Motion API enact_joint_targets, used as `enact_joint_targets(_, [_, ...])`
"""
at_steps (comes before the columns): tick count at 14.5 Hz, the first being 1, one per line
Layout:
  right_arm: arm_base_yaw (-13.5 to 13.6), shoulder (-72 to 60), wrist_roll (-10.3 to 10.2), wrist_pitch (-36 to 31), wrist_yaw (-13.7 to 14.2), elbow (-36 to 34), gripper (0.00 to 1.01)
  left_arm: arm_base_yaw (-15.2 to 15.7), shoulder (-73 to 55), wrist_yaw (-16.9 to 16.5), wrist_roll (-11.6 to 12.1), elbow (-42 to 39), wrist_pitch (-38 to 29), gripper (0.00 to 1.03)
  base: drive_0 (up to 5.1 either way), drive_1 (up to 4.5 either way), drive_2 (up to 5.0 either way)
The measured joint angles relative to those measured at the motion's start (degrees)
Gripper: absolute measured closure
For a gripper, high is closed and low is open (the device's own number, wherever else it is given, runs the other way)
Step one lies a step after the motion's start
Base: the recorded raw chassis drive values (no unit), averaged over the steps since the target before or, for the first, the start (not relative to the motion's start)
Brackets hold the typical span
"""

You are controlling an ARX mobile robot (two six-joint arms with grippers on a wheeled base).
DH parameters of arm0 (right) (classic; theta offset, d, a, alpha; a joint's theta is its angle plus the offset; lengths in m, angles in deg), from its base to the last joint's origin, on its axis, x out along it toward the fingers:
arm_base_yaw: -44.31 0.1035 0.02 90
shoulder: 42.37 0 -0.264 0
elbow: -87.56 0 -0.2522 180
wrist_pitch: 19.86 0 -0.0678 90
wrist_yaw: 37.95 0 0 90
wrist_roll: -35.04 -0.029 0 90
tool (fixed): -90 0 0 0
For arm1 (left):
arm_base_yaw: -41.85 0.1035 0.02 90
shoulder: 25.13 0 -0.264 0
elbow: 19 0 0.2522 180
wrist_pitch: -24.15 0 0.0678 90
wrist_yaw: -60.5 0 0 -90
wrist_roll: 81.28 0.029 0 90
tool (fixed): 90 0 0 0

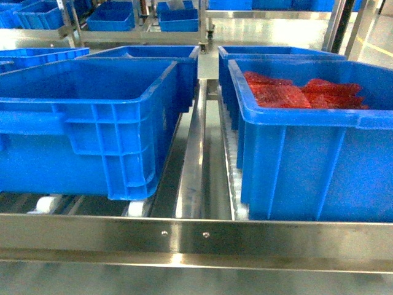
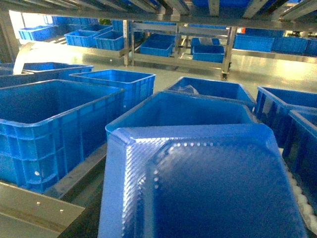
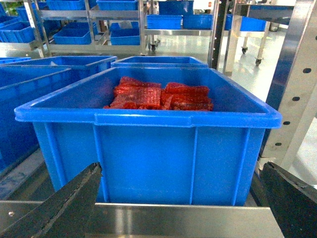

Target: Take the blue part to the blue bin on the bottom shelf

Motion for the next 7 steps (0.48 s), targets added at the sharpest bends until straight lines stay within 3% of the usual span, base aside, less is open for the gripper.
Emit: enact_joint_targets(7, [0.00, 0.00, 0.00, -0.02, 0.00, 0.00, 0.03, 0.00, -0.04, -0.04, 0.00, 0.00, -0.22, 0.59, 0.0, 4.05, -4.1])
